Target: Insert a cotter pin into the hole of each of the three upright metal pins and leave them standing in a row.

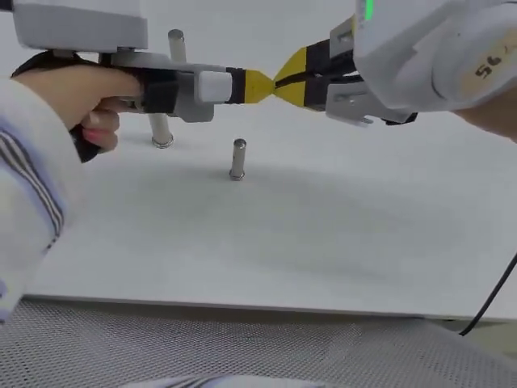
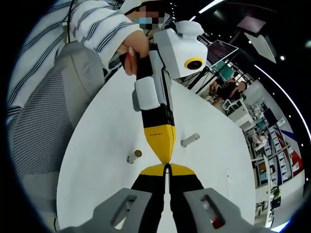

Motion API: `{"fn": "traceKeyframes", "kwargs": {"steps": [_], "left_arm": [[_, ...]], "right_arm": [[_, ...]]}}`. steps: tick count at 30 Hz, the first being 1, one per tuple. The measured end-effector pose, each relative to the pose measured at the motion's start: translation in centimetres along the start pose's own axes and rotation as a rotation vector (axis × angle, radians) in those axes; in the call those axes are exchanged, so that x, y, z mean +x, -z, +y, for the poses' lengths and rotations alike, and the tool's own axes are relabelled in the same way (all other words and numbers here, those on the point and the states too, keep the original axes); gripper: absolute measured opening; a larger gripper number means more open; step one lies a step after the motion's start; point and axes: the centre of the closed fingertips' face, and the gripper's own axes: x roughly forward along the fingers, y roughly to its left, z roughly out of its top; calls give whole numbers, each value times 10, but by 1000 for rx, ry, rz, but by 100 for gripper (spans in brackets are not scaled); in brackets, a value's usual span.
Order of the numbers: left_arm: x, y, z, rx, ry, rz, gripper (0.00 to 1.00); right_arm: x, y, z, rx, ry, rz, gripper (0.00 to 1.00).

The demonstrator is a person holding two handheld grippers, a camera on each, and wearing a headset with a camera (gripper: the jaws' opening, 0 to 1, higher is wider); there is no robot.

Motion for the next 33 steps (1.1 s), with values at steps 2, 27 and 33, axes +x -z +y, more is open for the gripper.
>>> {"fn": "traceKeyframes", "kwargs": {"steps": [2, 27, 33], "left_arm": [[0, 2, 0, -30, -4, 9, 0], [-17, -9, -6, 214, -6, -40, 0], [-21, -8, -12, 400, 11, -39, 0]], "right_arm": [[0, 0, 1, -2, -2, 0, 0], [-8, 21, 3, 218, -63, -6, 17], [-11, 18, 8, 327, -142, -44, 18]]}}
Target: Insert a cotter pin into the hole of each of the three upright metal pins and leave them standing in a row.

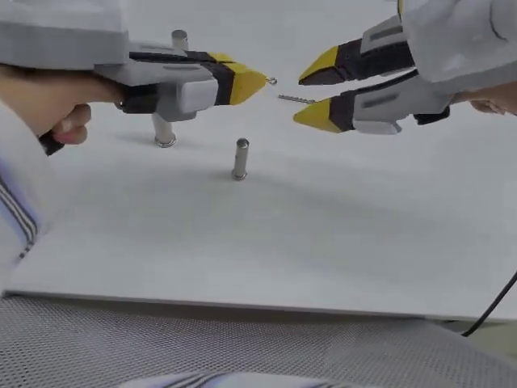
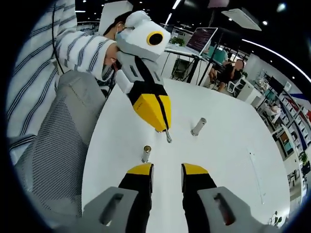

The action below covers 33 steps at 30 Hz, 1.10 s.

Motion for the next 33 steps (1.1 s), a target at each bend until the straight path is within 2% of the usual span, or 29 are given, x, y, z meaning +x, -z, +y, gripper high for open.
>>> {"fn": "traceKeyframes", "kwargs": {"steps": [1, 4, 10, 12, 19, 25, 33], "left_arm": [[-1, 1, -1, 12, 0, 6, 0], [-2, 1, -7, 152, 32, 1, 0], [-3, 2, -16, 237, 72, 3, 0], [-3, 4, -19, 260, 81, 12, 0], [-3, 3, -31, 295, 124, 5, 0], [-3, 8, -34, 312, 139, 32, 0], [0, 11, -40, 322, 165, 39, 0]], "right_arm": [[0, 1, -2, 2, -7, -4, 17], [-1, -2, 1, 25, -50, -18, 13], [-2, -9, 11, 55, -137, -43, 14], [-1, -7, 11, 39, -141, -32, 12], [0, -14, 23, 33, -201, -47, 8], [1, -17, 33, 17, -242, -47, 4], [2, -16, 39, 5, -257, -40, 0]]}}
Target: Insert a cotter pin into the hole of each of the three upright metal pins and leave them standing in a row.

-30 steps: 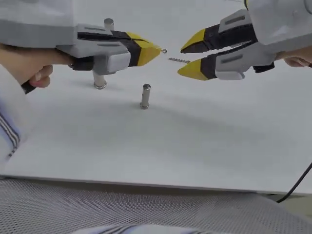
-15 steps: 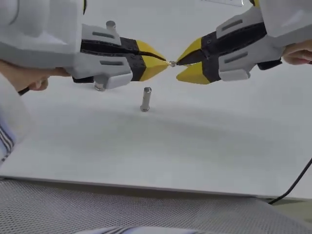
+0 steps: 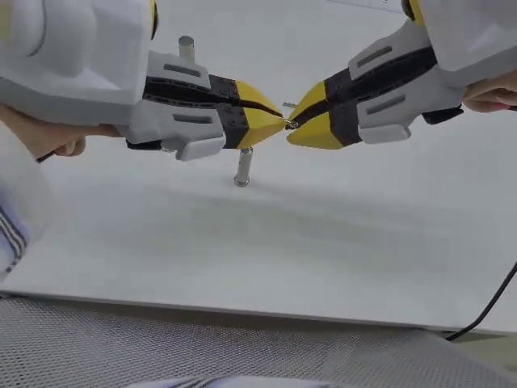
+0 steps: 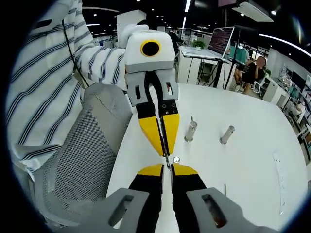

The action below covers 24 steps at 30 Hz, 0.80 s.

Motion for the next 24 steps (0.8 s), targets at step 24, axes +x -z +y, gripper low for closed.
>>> {"fn": "traceKeyframes", "kwargs": {"steps": [24], "left_arm": [[1, 6, -10, 4, 57, 20, 0]], "right_arm": [[-9, -2, 14, -53, -27, 8, 0]]}}
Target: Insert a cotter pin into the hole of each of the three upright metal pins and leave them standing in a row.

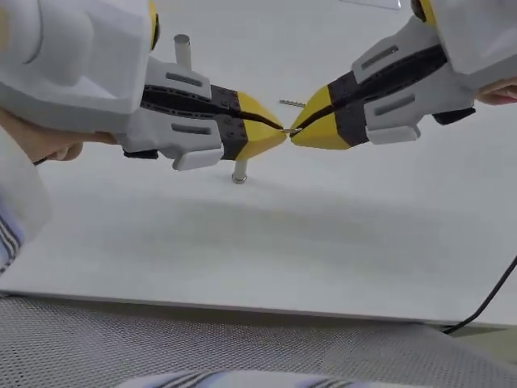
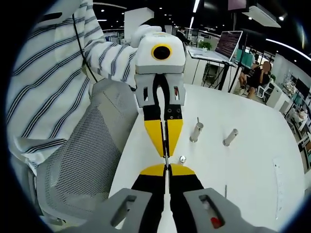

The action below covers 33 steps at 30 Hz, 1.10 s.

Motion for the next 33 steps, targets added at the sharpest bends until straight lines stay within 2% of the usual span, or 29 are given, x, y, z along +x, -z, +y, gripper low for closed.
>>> {"fn": "traceKeyframes", "kwargs": {"steps": [5, 9, 14, 24, 27, 30, 33], "left_arm": [[-1, 1, -3, 27, 1, 19, 0], [-2, 5, 1, 36, -13, 40, 1], [-5, 10, 8, 33, -47, 56, 13], [-8, 31, 21, 28, -91, 130, 16], [-6, 39, 26, 20, -99, 146, 16], [-4, 43, 29, -3, -100, 156, 16], [-2, 49, 30, 4, -94, 185, 16]], "right_arm": [[0, -1, 2, 2, -1, -5, 0], [0, -1, 1, -5, 4, 3, 0], [1, 3, -3, 1, 26, 18, 0], [7, 28, -14, 86, 91, 91, 0], [10, 34, -15, 119, 93, 94, 0], [15, 43, -15, 136, 90, 112, 0], [20, 50, -14, 150, 94, 127, 0]]}}
